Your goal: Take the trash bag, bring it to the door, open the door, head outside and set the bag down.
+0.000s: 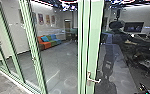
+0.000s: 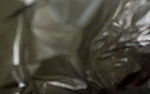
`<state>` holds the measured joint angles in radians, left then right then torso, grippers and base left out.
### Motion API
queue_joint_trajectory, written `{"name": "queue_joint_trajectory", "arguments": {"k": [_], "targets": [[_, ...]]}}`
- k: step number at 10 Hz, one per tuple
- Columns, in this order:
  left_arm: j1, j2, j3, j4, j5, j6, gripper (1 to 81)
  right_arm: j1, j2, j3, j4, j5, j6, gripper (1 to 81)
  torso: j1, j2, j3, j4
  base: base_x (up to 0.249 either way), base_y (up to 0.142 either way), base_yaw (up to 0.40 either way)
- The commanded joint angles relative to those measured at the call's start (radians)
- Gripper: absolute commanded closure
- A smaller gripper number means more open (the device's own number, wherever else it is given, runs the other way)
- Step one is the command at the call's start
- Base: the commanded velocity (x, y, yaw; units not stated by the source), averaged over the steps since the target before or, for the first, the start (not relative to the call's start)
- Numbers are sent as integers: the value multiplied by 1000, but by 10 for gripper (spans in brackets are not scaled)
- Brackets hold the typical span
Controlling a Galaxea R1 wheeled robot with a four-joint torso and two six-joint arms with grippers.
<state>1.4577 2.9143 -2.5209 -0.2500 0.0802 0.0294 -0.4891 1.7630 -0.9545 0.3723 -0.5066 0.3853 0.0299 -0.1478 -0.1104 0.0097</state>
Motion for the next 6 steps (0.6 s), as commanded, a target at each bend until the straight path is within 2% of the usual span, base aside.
{"name": "queue_joint_trajectory", "arguments": {"k": [1,4,6], "targets": [[-49,-15,10,6,66,9,811,255,23,54,-199,-182,368,10,0,0,0,0,0,0,0],[-18,-62,51,6,55,9,811,272,114,31,-250,-182,507,10,0,0,0,0,0,0,0],[-7,-128,155,-3,19,7,811,275,184,-15,-288,-182,573,10,0,0,0,0,0,0,0]]}}
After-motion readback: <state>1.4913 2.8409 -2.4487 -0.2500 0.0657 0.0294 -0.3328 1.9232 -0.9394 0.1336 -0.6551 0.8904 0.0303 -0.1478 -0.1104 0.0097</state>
